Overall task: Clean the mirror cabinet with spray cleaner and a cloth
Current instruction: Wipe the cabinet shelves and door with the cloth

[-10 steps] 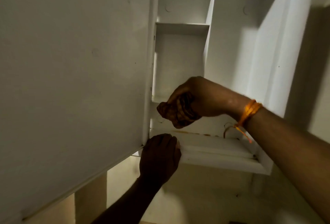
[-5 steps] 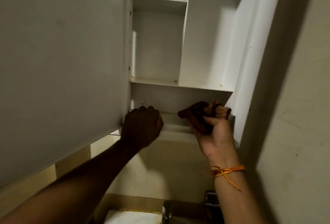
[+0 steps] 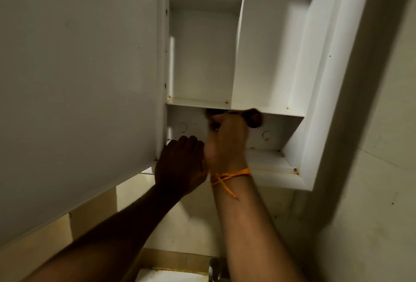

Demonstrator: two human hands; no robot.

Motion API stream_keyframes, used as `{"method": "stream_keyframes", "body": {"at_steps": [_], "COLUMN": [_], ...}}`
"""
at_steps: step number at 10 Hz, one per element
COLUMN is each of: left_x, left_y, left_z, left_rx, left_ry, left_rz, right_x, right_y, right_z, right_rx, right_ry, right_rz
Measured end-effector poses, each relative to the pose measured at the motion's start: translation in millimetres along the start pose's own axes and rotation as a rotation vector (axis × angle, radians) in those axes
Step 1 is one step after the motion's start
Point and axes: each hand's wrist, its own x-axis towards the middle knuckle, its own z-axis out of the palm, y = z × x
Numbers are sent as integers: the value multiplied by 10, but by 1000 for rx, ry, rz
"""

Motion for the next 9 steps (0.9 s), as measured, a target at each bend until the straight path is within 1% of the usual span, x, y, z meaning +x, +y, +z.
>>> {"method": "stream_keyframes", "body": {"at_steps": [1, 2, 3, 4, 5, 6, 7, 8, 9], "left_x": [-152, -178, -43, -25, -6, -32, -19, -28, -25], "left_y": [-218, -244, -1, -9, -47, -29, -33, -39, -30], "left_z": [184, 257, 32, 23, 57, 74, 46, 29, -4], "left_rx": [-185, -247, -108, -12, 50, 40, 49, 46, 37], "left_ry": [-135, -131, 150, 37, -75, -36, -19, -26, -57], "left_rz": [-279, -220, 25, 23, -18, 9, 10, 17, 7], "right_x": [-75, -23, 9, 70, 150, 196, 211, 131, 18], "right_y": [236, 237, 61, -47, -135, -325, -459, -491, -456], "right_z": [312, 406, 290, 118, -161, -510, -703, -824, -896], "right_rx": [8, 127, 229, 154, 165, 244, 176, -86, -333], "right_ry": [-239, -218, -323, -287, -187, -24, 137, 253, 228], "right_rz": [195, 399, 469, 468, 357, 162, -4, -105, -204]}}
